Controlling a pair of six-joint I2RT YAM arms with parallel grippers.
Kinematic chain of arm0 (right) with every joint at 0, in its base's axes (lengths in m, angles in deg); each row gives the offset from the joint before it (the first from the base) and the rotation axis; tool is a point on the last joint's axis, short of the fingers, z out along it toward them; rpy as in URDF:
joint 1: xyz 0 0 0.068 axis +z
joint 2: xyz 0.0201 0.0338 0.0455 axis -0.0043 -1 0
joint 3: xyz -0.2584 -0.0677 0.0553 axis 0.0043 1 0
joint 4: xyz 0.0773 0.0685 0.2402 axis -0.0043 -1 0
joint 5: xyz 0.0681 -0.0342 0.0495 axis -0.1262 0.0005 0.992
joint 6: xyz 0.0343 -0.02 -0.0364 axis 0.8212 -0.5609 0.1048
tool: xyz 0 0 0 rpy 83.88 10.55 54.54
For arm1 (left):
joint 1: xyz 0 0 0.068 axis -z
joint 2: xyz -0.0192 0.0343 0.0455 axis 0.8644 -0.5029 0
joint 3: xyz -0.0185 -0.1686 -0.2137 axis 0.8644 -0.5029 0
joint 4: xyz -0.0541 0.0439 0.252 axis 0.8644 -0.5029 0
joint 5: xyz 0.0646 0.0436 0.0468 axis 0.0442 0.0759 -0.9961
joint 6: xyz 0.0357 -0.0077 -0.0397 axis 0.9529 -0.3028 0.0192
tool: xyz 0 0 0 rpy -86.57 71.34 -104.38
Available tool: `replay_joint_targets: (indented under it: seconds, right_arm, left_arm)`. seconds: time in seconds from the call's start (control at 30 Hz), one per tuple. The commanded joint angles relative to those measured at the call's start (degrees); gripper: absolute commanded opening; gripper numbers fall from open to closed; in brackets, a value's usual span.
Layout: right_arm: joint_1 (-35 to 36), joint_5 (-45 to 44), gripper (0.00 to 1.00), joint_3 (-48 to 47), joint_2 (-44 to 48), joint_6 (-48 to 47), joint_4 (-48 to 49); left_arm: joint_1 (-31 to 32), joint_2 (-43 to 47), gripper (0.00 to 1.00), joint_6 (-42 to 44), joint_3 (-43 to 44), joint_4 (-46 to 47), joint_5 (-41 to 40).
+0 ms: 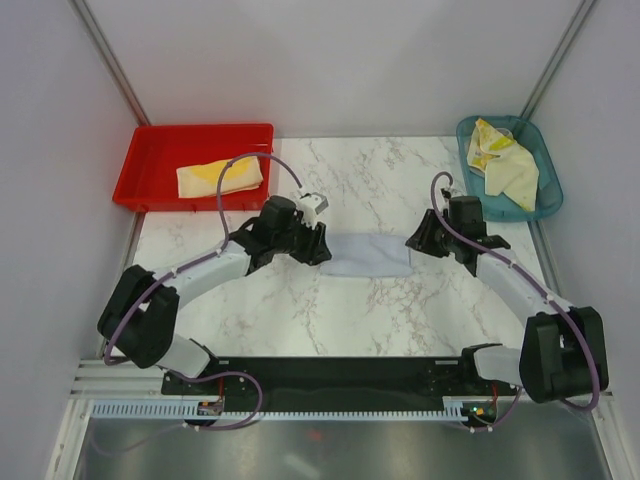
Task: Fold and stack the towels
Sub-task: Smooth out wrinkles on the folded towel
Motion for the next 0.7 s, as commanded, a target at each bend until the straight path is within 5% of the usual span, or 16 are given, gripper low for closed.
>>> replay_joint_targets:
  seconds: [0.0, 0.23, 0.5, 0.67]
  right_arm:
    - [1.4, 0.9, 0.38, -4.1, -5.5, 3.5, -2.1]
    - [2.6, 0.7, 0.29, 0.5, -10.8, 5.7, 5.1]
    - [2.4, -0.6, 0.27, 0.9, -13.4, 2.8, 6.3]
    - [2.4, 2.5, 0.3, -2.1, -10.6, 2.2, 4.7]
  left_arm:
    - [0.2, 1.4, 0.47, -7.2, 2.7, 4.6, 1.4]
    - [0.3, -6.8, 0.44, -16.5, -2.8, 15.5, 6.5]
    - [0.0, -6.8, 0.45, -17.8, -3.9, 13.8, 1.9]
    - [-0.2, -4.3, 0.48, -16.6, 4.6, 6.1, 2.2]
